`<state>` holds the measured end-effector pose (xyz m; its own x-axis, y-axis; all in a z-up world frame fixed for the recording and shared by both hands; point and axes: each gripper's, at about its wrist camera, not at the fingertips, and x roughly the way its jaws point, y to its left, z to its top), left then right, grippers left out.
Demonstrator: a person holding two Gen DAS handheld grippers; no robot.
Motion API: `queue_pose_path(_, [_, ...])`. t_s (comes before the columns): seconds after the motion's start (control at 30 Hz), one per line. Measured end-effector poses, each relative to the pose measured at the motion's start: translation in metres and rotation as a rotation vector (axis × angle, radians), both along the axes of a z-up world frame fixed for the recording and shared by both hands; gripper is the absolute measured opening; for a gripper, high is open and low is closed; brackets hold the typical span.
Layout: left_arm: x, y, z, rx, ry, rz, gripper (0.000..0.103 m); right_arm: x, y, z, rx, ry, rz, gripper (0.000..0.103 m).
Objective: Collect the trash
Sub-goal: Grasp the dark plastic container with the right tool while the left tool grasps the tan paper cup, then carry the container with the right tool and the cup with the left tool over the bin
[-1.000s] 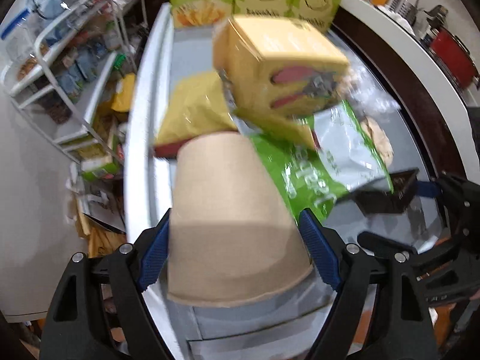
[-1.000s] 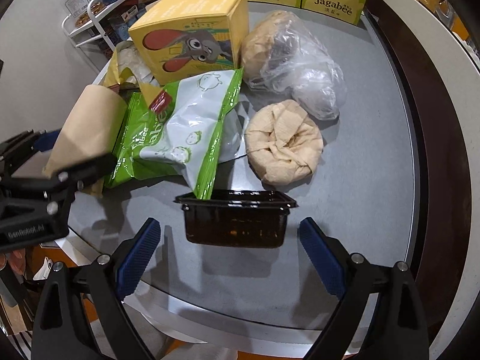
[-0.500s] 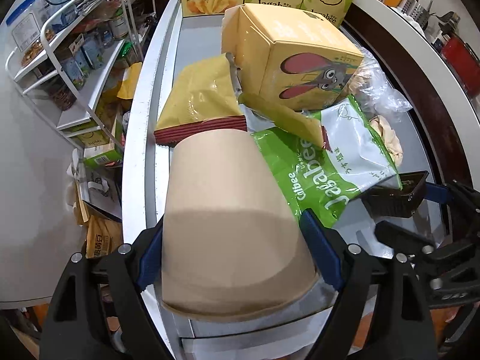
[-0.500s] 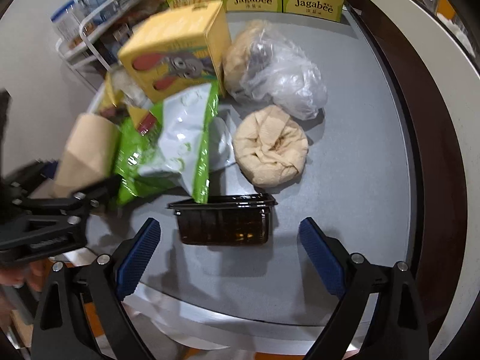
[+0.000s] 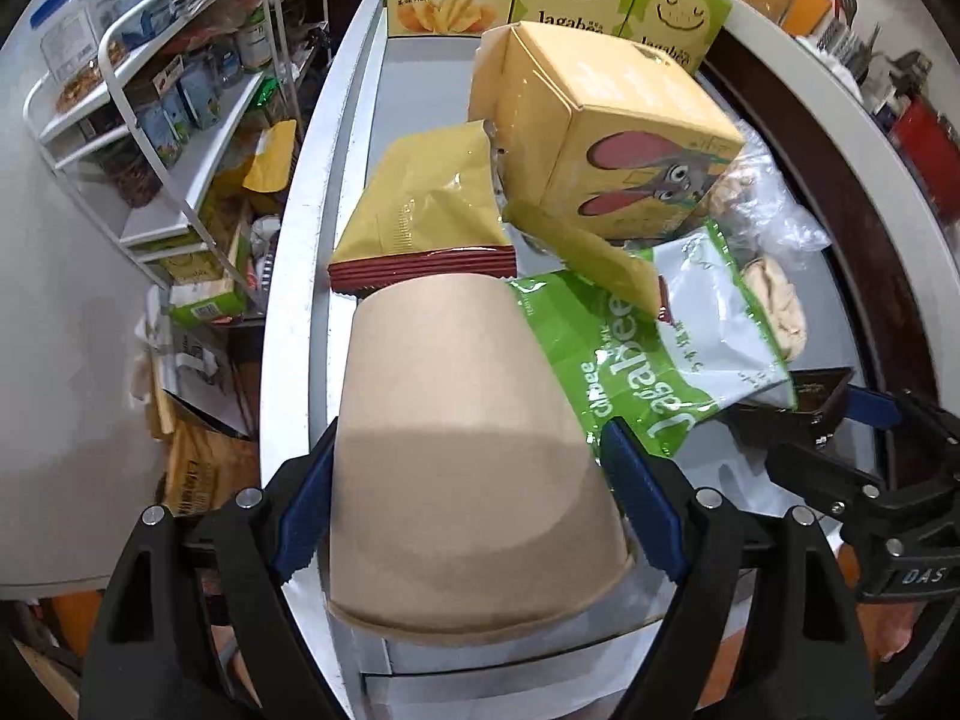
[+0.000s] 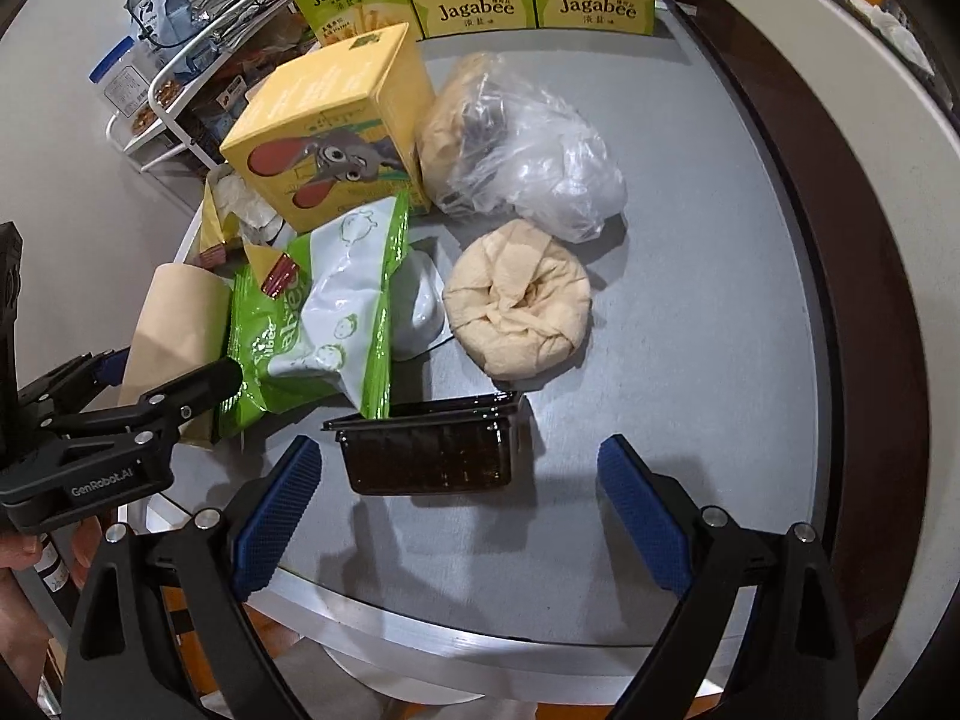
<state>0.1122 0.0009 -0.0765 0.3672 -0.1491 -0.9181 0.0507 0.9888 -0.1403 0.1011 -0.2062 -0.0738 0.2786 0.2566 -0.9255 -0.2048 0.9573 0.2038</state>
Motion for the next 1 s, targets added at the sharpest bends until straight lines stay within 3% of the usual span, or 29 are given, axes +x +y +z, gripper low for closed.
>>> queue_pose_path(0.13, [-0.001, 0.001, 0.000, -0.017, 0.006, 0.011, 0.084, 0.000, 0.006, 0.002, -0.021, 0.000, 0.020, 0.073])
queue_pose_path(0.2, [-0.001, 0.000, -0.002, -0.017, 0.012, 0.005, 0.082, -0.001, 0.009, 0.000, -0.026, 0.012, 0.031, 0.057])
queue_pose_path(0.27, [-0.003, -0.001, 0.000, -0.018, 0.008, 0.000, 0.080, -0.001, 0.010, -0.003, -0.028, 0.028, 0.033, 0.047])
queue_pose_path(0.6, [-0.013, 0.000, 0.007, -0.078, 0.003, -0.006, 0.077, -0.011, -0.003, 0.003, 0.024, 0.031, 0.008, 0.046])
queue_pose_path(1.0, [-0.033, 0.001, 0.031, -0.123, -0.055, -0.035, 0.077, -0.025, -0.013, 0.032, 0.076, -0.003, -0.001, 0.046])
